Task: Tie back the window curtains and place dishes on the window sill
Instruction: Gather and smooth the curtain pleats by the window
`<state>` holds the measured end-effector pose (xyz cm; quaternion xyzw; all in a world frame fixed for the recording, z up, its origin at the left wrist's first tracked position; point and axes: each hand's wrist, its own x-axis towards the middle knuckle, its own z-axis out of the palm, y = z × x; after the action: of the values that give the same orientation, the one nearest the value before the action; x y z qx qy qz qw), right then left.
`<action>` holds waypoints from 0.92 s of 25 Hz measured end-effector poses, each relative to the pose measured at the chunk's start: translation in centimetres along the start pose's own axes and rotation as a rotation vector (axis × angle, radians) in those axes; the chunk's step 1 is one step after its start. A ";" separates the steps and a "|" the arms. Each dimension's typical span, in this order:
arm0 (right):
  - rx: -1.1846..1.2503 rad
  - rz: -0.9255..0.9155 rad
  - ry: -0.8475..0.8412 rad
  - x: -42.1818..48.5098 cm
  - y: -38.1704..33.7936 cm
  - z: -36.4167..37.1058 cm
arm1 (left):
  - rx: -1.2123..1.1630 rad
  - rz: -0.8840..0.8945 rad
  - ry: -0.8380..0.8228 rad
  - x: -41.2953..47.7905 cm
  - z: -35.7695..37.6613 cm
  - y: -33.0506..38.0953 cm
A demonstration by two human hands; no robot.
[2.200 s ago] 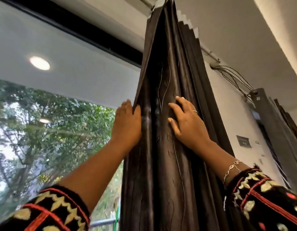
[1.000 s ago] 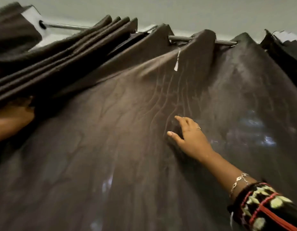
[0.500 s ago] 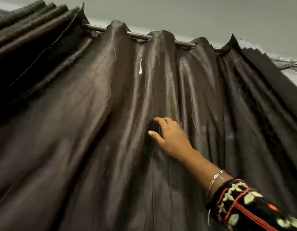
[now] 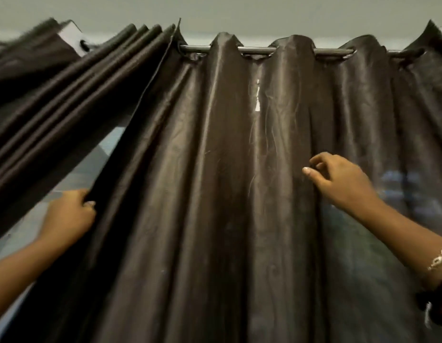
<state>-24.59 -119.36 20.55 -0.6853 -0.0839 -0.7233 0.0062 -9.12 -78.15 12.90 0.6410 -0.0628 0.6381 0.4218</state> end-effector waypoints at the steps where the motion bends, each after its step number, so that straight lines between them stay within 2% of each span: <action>1: 0.019 -0.005 0.018 0.2 -1.6 0.4 | 0.023 -0.007 -0.008 -0.5 -0.4 0.5; 4: -0.032 0.002 0.015 0.7 -8.4 2.0 | 0.078 0.074 -0.067 -1.5 -1.2 1.2; 9: -0.109 0.085 -0.134 2.6 -18.1 5.2 | 0.089 0.123 -0.066 -2.7 -1.4 1.4; 12: -0.170 0.135 -0.233 3.3 -19.6 7.2 | 0.121 0.121 -0.091 -2.6 -1.4 0.4; 17: -0.189 0.178 -0.214 3.6 -20.1 9.3 | 0.090 0.159 -0.098 -2.2 -2.1 -1.2; 23: -0.100 0.008 -0.159 3.3 -23.4 10.6 | 0.046 0.165 -0.121 -2.1 -2.3 -1.7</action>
<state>-17.20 -94.54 21.73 -0.7403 -0.0455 -0.6700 -0.0318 -10.25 -76.57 9.92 0.6808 -0.1259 0.6319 0.3484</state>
